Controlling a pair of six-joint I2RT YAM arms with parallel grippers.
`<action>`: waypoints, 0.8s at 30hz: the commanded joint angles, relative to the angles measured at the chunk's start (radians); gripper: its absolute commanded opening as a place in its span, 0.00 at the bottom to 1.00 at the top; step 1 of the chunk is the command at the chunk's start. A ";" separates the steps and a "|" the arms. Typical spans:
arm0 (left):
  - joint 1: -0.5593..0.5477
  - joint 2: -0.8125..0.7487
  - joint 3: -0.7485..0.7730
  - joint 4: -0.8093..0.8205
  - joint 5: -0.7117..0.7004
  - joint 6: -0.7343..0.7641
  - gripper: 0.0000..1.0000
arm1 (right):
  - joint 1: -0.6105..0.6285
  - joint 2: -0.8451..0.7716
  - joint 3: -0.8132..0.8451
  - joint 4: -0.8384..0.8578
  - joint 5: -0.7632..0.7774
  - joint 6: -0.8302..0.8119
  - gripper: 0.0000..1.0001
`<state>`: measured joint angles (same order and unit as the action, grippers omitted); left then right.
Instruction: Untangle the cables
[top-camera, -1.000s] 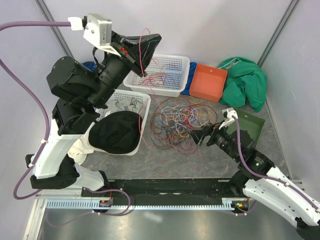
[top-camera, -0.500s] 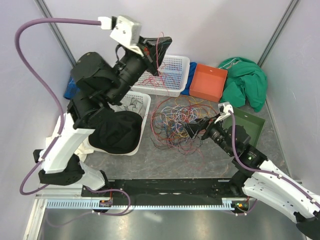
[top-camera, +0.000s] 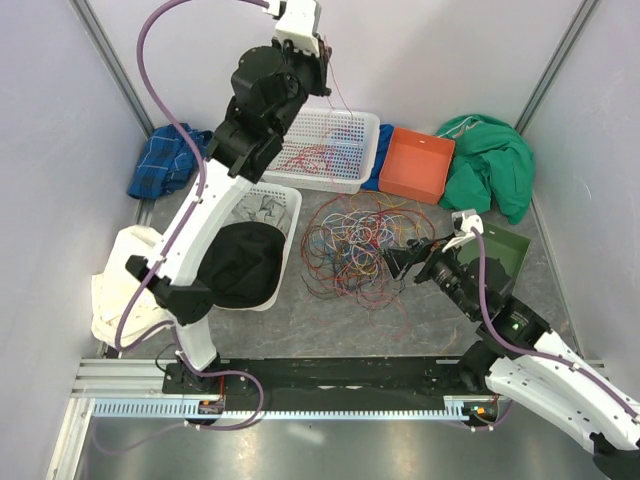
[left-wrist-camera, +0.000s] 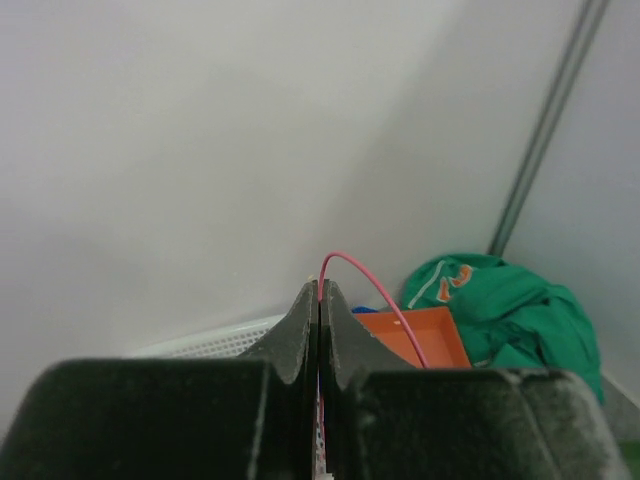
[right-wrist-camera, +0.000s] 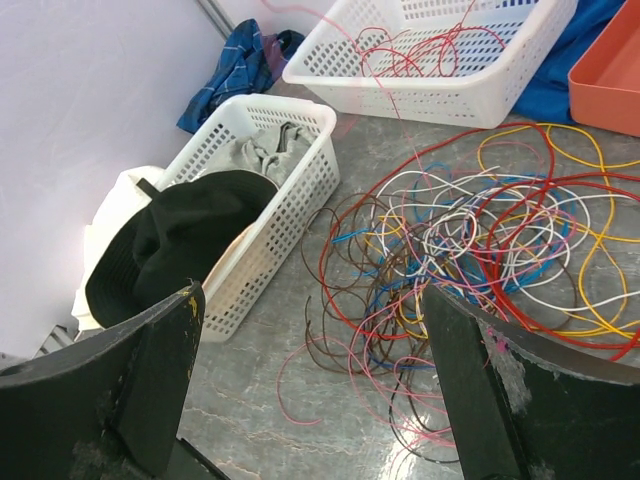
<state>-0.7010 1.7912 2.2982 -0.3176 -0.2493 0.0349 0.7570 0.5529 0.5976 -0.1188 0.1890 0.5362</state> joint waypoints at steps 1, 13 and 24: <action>0.064 0.054 0.087 0.197 0.077 -0.049 0.02 | 0.002 -0.025 0.041 -0.013 0.035 -0.022 0.98; 0.213 0.269 0.135 0.451 0.127 -0.116 0.02 | 0.002 0.039 -0.013 0.030 0.029 -0.024 0.98; 0.273 0.553 0.076 0.552 0.099 -0.181 0.02 | 0.002 0.076 -0.058 0.062 0.063 -0.048 0.98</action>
<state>-0.4389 2.2627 2.3901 0.1894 -0.1310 -0.0914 0.7570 0.6189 0.5461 -0.1123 0.2237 0.5167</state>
